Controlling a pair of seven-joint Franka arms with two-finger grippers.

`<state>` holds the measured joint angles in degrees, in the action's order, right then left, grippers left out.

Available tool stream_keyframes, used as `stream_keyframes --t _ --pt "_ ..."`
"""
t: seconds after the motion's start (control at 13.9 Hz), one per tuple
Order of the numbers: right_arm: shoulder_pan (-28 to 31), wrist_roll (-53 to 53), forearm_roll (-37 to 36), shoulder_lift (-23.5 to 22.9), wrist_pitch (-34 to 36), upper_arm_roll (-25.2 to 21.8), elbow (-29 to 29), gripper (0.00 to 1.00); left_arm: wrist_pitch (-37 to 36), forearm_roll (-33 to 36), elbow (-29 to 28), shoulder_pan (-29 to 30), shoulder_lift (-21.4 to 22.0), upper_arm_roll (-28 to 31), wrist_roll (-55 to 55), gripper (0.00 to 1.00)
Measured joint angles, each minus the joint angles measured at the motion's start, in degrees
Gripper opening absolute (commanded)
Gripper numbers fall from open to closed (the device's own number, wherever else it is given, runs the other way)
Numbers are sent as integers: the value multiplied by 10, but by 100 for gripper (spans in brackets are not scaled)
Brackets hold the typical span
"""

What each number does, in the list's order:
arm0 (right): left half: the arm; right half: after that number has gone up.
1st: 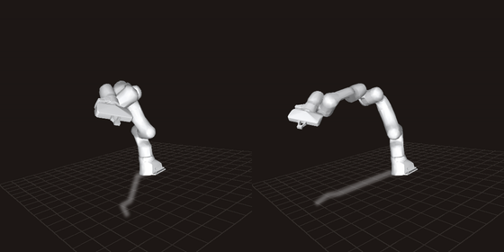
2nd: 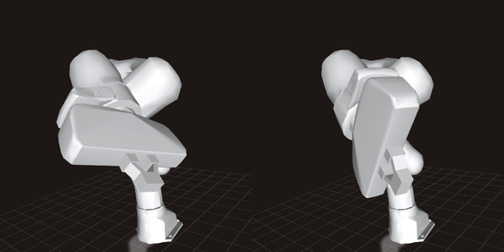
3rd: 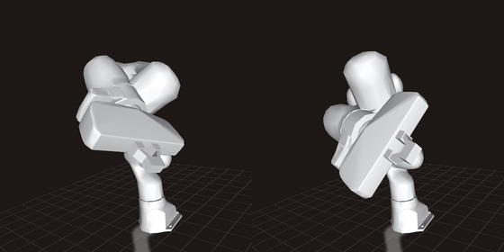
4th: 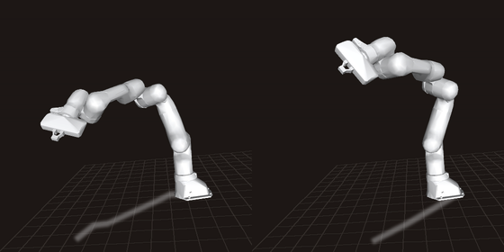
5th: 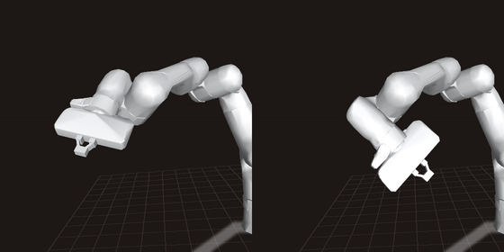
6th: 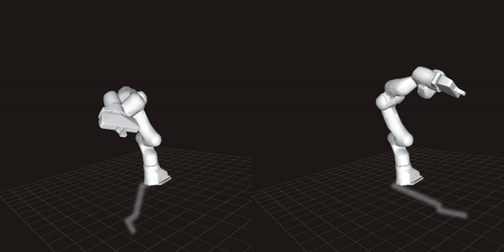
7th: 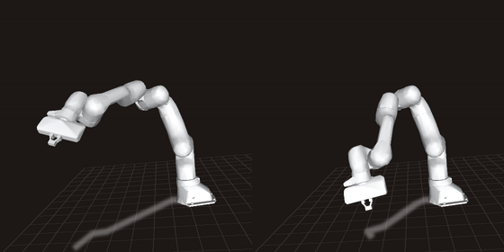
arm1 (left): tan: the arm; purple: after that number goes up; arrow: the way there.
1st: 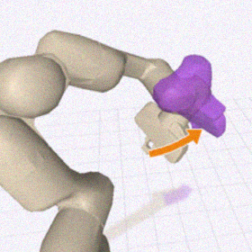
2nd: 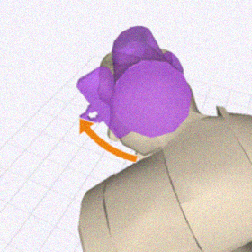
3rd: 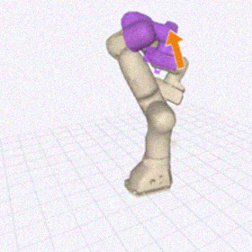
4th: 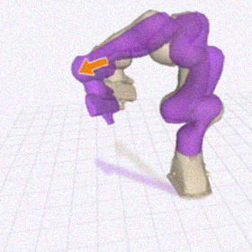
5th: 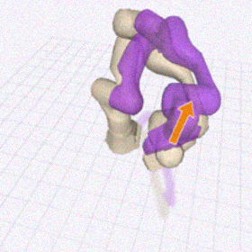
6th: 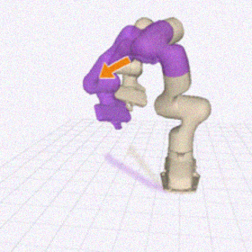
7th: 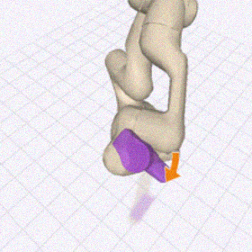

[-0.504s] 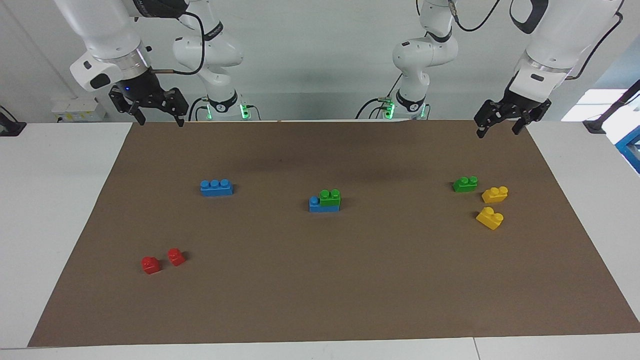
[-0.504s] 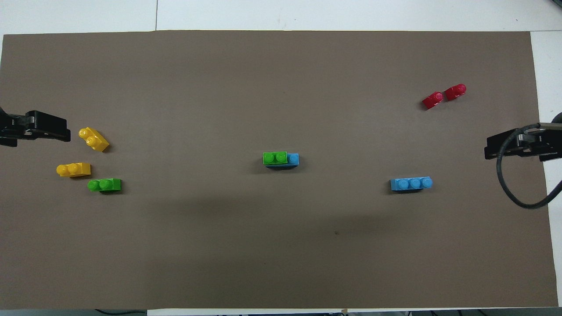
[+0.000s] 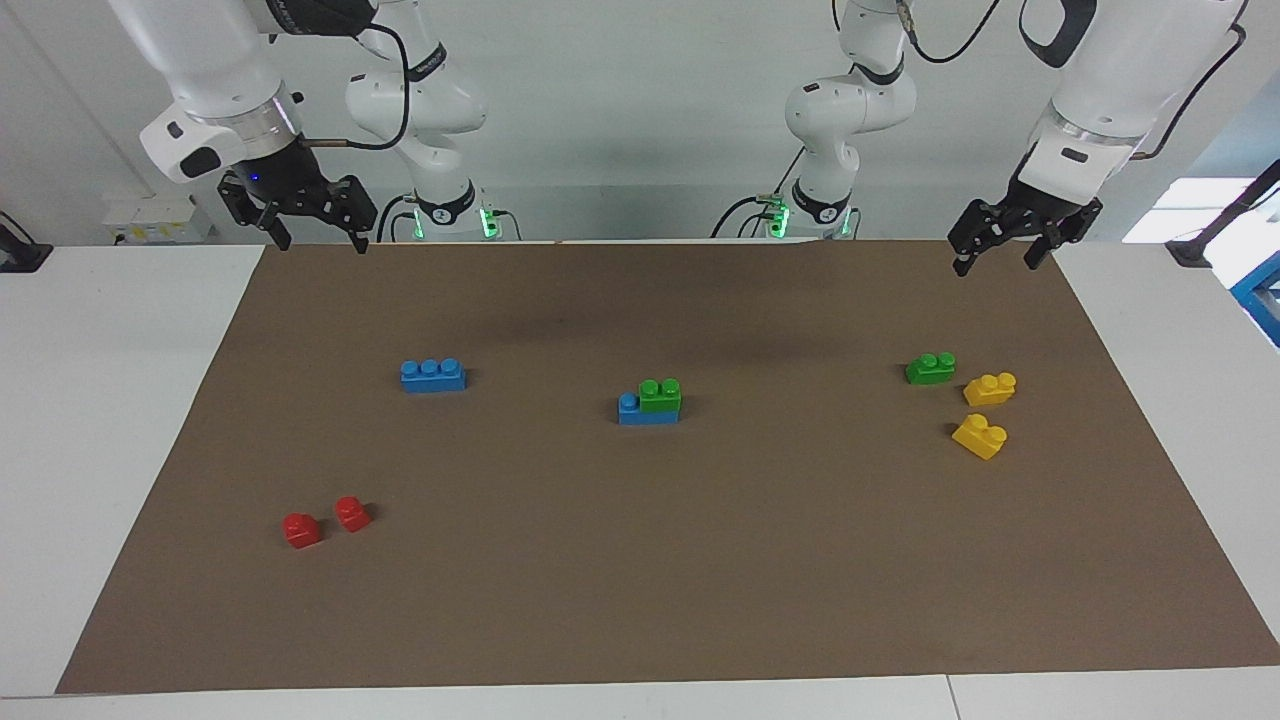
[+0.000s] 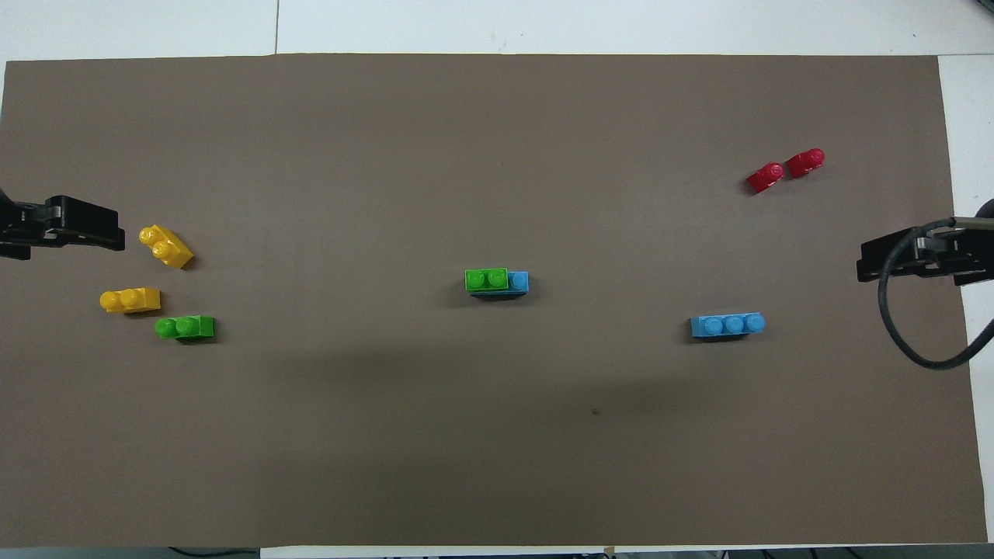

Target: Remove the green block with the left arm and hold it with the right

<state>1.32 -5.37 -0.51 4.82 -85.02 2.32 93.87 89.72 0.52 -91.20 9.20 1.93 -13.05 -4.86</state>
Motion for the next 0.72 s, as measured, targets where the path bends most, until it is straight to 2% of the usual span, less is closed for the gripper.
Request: stream_keyframes --t 0.72 --pt "5 0 0 0 0 -2 0 100 -1 0 -18 0 7 0 -11 100"
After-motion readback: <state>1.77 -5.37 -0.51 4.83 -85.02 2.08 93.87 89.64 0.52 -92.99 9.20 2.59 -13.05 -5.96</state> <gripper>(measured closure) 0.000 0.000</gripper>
